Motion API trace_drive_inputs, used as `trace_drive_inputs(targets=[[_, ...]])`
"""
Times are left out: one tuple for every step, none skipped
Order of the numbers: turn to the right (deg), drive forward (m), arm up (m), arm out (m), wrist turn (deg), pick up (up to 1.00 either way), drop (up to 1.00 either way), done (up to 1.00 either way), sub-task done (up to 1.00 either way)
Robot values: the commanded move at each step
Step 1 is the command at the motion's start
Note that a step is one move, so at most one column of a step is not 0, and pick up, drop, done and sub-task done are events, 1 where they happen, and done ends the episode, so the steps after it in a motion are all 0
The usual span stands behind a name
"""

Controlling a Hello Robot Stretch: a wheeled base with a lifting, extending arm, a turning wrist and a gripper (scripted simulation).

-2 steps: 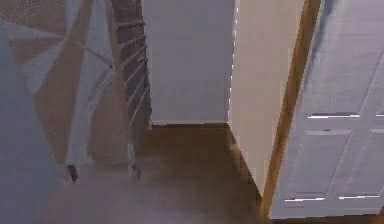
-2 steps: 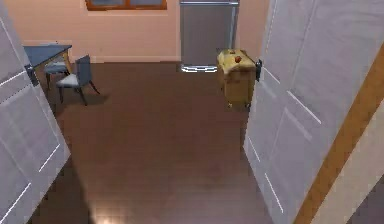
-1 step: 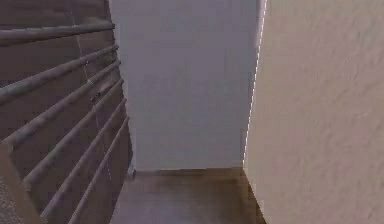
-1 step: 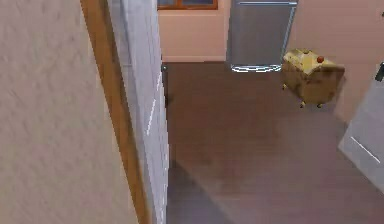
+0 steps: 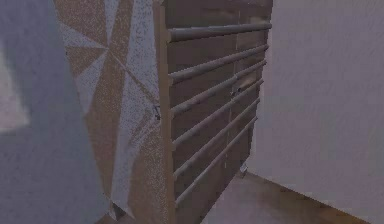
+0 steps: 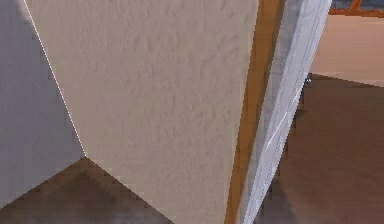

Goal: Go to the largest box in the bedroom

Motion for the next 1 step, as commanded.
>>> trace_drive_inputs(targets=[[0.0, 0.00, 0.00, 0.00, 0.0, 0.00, 0.00, 1.00, 0.00]])
